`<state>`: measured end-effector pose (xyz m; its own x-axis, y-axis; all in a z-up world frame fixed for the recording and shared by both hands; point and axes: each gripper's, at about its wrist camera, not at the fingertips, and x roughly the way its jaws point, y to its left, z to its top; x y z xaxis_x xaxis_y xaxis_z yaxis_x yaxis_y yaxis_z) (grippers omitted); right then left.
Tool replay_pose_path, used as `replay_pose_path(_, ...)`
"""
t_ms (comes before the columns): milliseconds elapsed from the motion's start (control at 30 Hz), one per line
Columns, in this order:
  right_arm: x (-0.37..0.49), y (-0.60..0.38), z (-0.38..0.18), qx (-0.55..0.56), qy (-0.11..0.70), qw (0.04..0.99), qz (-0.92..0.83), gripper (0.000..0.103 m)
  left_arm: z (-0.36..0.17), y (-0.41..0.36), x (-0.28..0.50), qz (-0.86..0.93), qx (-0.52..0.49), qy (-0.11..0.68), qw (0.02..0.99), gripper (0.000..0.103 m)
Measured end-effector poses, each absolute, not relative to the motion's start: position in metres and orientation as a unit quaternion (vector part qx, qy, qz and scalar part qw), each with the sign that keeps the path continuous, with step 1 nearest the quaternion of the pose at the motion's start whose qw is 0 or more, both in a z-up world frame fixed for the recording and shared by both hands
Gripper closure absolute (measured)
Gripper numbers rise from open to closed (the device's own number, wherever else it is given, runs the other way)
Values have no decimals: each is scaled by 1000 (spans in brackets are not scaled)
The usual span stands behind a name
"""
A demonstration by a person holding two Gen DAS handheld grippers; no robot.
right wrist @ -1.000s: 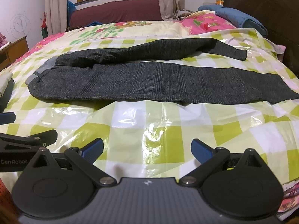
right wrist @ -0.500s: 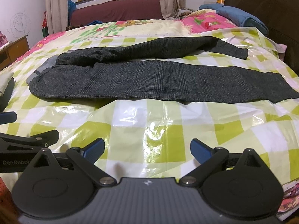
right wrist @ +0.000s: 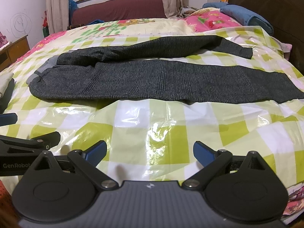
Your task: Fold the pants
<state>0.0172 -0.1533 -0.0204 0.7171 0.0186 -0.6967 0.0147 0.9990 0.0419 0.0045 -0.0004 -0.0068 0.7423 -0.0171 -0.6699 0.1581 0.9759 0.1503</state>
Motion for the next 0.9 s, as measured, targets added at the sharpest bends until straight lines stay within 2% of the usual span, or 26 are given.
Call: replay_pose_path(900, 26, -148, -19, 18, 387, 922, 15, 10, -12, 2, 15, -44, 92, 366, 925, 0)
